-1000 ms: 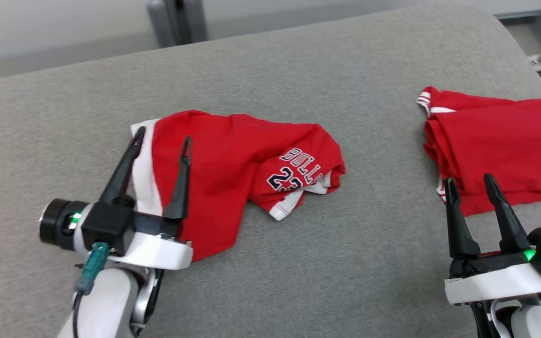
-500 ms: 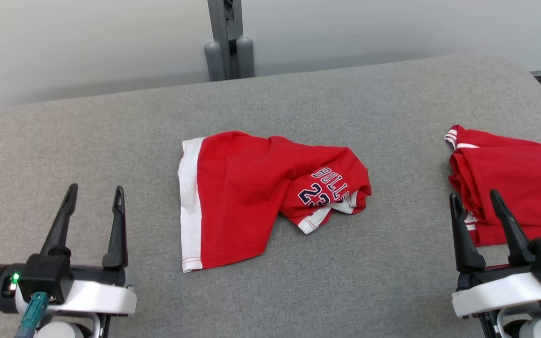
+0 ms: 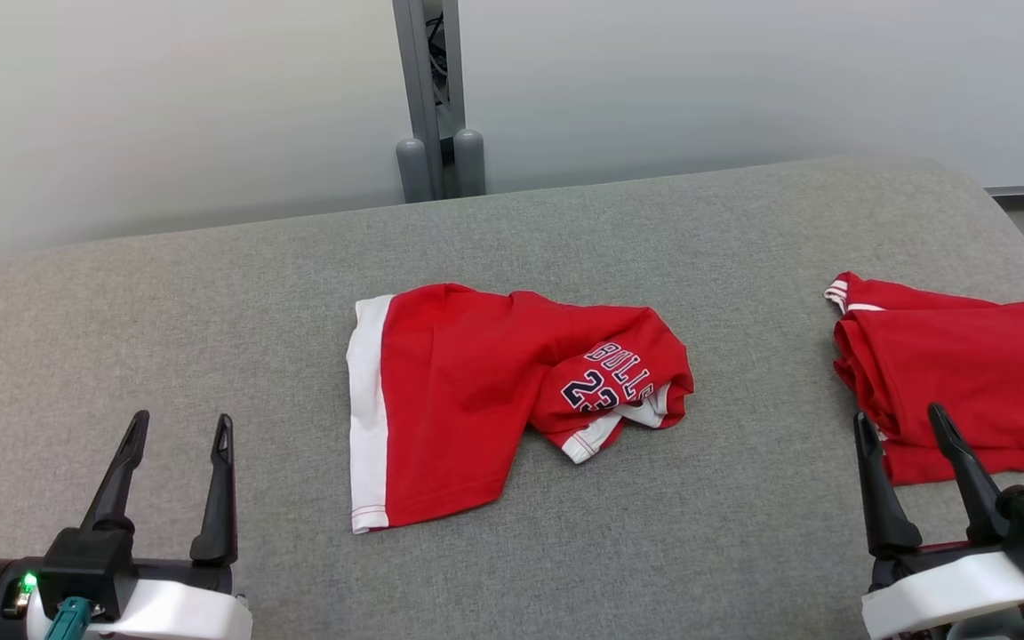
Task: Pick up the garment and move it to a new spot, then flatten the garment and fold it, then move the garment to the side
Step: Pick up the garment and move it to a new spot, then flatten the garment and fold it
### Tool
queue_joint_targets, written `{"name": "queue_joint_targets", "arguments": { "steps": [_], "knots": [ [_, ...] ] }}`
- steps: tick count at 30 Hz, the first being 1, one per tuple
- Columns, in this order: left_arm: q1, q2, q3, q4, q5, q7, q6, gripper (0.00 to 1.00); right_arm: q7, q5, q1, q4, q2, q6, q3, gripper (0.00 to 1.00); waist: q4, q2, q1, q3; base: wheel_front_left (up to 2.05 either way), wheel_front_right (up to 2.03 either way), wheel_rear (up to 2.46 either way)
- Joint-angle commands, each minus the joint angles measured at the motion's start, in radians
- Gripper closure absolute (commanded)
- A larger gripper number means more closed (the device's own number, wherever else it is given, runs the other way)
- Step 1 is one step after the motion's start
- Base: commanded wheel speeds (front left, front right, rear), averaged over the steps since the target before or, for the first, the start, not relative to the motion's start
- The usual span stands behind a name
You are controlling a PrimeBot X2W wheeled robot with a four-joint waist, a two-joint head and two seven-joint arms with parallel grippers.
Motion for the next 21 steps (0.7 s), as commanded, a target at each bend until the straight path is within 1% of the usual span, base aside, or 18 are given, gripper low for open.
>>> {"name": "queue_joint_targets", "arguments": {
  "steps": [1,21],
  "knots": [
    [0.011,0.005,0.0,-0.01,-0.003,0.003,0.009,0.0,0.006,0.004,0.01,-0.008,-0.007,0.0,-0.004,0.0,0.001,-0.0001,0.0,-0.001,0.0,0.0,0.0],
    [0.02,0.002,-0.018,-0.051,-0.001,0.025,0.035,0.0,0.006,0.008,0.007,-0.019,-0.007,0.0,-0.006,0.0,-0.001,-0.0001,0.0,0.015,0.0,0.0,0.0]
  ]
}}
